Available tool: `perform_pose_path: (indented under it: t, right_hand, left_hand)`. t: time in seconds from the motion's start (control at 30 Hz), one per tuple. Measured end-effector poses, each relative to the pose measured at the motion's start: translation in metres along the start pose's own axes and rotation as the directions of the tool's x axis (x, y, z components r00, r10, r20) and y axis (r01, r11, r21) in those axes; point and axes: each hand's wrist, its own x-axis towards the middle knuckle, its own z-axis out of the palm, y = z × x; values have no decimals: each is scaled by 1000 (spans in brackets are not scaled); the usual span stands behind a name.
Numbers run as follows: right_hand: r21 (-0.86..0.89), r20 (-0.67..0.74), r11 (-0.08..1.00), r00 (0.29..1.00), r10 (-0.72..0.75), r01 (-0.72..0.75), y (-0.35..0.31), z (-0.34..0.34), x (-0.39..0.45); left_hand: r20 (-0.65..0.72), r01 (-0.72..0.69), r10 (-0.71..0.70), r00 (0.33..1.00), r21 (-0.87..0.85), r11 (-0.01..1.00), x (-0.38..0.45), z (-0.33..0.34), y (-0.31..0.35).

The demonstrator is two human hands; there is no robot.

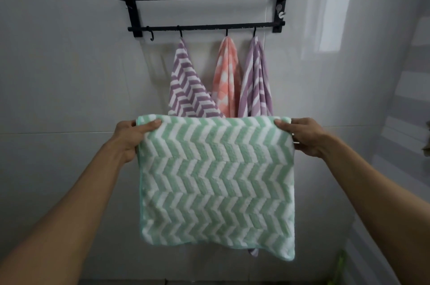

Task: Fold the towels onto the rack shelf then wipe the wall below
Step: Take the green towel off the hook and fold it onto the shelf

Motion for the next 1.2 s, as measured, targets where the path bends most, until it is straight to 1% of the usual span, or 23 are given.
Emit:
perform_pose_path:
  t: [0.07, 0.1, 0.13, 0.2, 0.23, 0.27, 0.3, 0.33, 0.37, 0.43, 0.47, 0.5, 0.57, 0.67, 0.7, 0.77, 0.8, 0.87, 0.93, 0.97, 1.03, 1.13, 1.2]
  right_hand:
    - [86, 1, 996, 1000, 0, 0, -6, -1, 2]
    - [128, 52, 991, 998, 20, -27, -10, -5, 3]
    - [106, 148, 991, 987, 67, -83, -11, -8, 0]
    - [-74, 336, 980, 921, 198, -184, 9, -10, -13]
    - [-161, 388, 964, 885, 258, -210, 24, -9, -19]
    - [-200, 398, 950, 866, 304, -241, 40, -7, -23]
    - [-182, 376, 949, 873, 310, -259, 51, -6, -25]
    - [-111, 349, 954, 888, 300, -278, 59, -3, -28]
    - [10, 331, 952, 899, 286, -307, 65, -1, -28]
    - [258, 325, 899, 908, 263, -353, 66, 3, -29]
    - [297, 353, 879, 898, 261, -372, 68, 5, -32]
    - [276, 382, 876, 881, 279, -397, 70, 6, -31]
    - [217, 406, 891, 867, 289, -399, 73, 9, -34]
    - [322, 430, 870, 876, 217, -373, 73, 10, -33]
    - [323, 427, 872, 879, 211, -366, 73, 12, -33]
    - [258, 434, 894, 871, 231, -366, 77, 17, -33]
    - [245, 419, 899, 876, 239, -362, 80, 18, -31]
    - [305, 400, 885, 891, 216, -352, 80, 22, -31]
    - [430, 399, 819, 894, 205, -379, 75, 24, -31]
    - [456, 383, 803, 899, 212, -384, 74, 23, -31]
    - [412, 374, 816, 892, 254, -405, 75, 22, -34]
    - [253, 393, 845, 848, 355, -471, 88, 19, -37]
    - [118, 351, 890, 857, 377, -440, 88, 21, -38]
  left_hand:
    - [10, -9, 10, 1000, -60, 998, 7, -5, 8]
    - [79, -3, 9, 997, -85, 996, 11, -9, 12]
    - [183, 25, -10, 983, -80, 996, 8, -12, 13]
    - [361, 143, -144, 921, 29, 989, -5, -19, -10]
    - [383, 190, -213, 899, 97, 977, -10, -20, -26]
    - [341, 234, -269, 901, 142, 962, -13, -21, -41]
    - [286, 286, -321, 903, 159, 945, -13, -20, -50]
    - [251, 328, -353, 901, 137, 935, -13, -19, -51]
    - [234, 359, -369, 900, 86, 929, -10, -21, -47]
    - [280, 355, -345, 896, 13, 935, -5, -22, -35]
    - [311, 347, -334, 890, 13, 938, -7, -23, -34]
    - [339, 348, -340, 877, 40, 937, -9, -24, -36]
    - [302, 363, -358, 884, 40, 931, -10, -25, -39]
    - [260, 348, -322, 910, -63, 935, -5, -26, -37]
    - [281, 346, -319, 905, -49, 937, -6, -28, -38]
    - [310, 375, -378, 872, 74, 924, -9, -31, -47]
    - [288, 388, -401, 870, 103, 916, -10, -32, -51]
    - [248, 381, -388, 888, 77, 921, -9, -31, -54]
    - [288, 349, -351, 891, 59, 935, -10, -30, -52]
    - [324, 329, -340, 883, 91, 940, -12, -29, -52]
    - [341, 296, -343, 875, 183, 938, -12, -31, -58]
    - [298, 313, -371, 880, 224, 923, -16, -32, -69]
    - [351, 285, -353, 867, 233, 930, -18, -29, -69]
